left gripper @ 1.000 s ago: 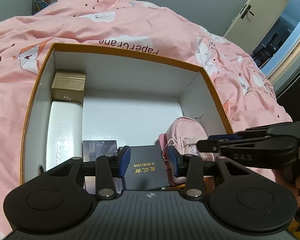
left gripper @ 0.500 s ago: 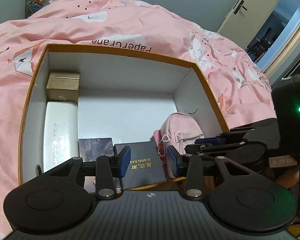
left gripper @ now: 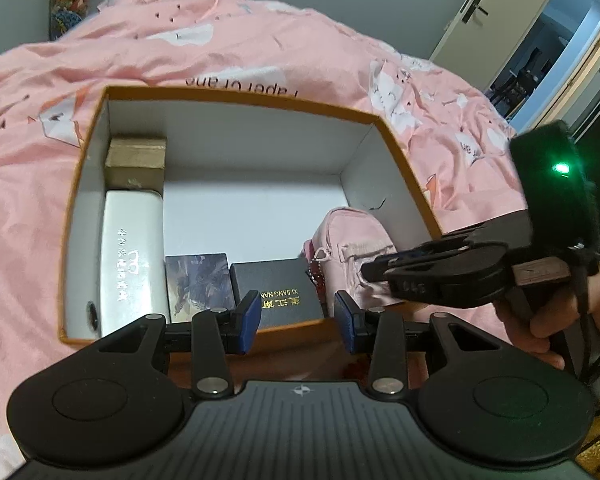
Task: Organize objects
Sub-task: 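Lower the wallet and backpack into the box and open both tools, then grasp the white plush with the left tool while the right tool grasps the sailor plush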
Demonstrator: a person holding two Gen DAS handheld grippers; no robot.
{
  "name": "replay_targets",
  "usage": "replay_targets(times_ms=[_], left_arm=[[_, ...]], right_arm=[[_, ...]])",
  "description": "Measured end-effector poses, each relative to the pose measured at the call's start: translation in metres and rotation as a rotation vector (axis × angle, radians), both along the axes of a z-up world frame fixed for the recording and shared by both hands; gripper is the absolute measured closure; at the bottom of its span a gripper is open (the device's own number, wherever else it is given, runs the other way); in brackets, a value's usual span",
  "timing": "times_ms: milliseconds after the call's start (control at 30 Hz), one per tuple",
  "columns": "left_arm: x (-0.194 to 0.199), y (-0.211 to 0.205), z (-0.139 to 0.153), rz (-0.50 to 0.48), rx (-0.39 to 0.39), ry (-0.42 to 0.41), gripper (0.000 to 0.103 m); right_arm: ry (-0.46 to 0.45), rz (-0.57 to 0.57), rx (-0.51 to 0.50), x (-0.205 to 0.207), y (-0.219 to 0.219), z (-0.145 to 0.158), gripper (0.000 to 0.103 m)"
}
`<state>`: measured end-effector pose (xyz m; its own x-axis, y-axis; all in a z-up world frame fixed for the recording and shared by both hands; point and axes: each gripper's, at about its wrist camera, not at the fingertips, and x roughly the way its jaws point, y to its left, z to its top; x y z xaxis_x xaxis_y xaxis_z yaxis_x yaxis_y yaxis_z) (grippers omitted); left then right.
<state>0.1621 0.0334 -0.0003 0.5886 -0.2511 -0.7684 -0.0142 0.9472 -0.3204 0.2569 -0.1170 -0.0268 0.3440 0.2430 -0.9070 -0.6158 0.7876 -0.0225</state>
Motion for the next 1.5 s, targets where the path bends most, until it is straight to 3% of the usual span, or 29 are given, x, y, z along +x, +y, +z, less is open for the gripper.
replay_targets(times_ms=[267, 367, 600, 800, 933, 1033, 1133, 1200, 1300, 1500], left_arm=[[-0.030, 0.000, 0.014, 0.033, -0.031, -0.006, 0.058], [-0.040, -0.002, 0.009, 0.053, -0.021, 0.032, 0.058], [-0.059, -0.018, -0.013, 0.048, 0.074, 0.140, 0.058], [-0.076, -0.063, -0.020, -0.136, 0.222, 0.113, 0.057], [-0.080, -0.080, -0.033, -0.177, 0.297, 0.114, 0.057], [-0.084, -0.090, -0.041, -0.196, 0.398, 0.094, 0.057], [-0.085, -0.088, -0.042, -0.198, 0.408, 0.091, 0.056], [-0.086, -0.078, -0.041, -0.166, 0.397, 0.105, 0.051], [-0.090, -0.061, -0.037, -0.124, 0.352, 0.120, 0.051], [-0.103, -0.036, -0.027, -0.010, 0.332, 0.117, 0.051]], right_arm=[[-0.233, 0.015, 0.144, -0.060, -0.025, 0.051, 0.091], [-0.255, -0.008, 0.193, -0.082, -0.038, 0.057, 0.087], [-0.148, -0.078, 0.200, -0.113, -0.063, 0.025, 0.071], [-0.041, -0.175, 0.187, -0.130, -0.081, -0.008, 0.060], [0.006, -0.220, 0.203, -0.135, -0.090, -0.021, 0.056], [0.043, -0.237, 0.214, -0.138, -0.093, -0.028, 0.055], [0.055, -0.217, 0.232, -0.142, -0.090, -0.029, 0.054], [0.058, -0.189, 0.248, -0.143, -0.085, -0.028, 0.052], [0.074, -0.150, 0.272, -0.147, -0.078, -0.027, 0.046], [0.142, -0.101, 0.272, -0.152, -0.064, -0.037, 0.046]])
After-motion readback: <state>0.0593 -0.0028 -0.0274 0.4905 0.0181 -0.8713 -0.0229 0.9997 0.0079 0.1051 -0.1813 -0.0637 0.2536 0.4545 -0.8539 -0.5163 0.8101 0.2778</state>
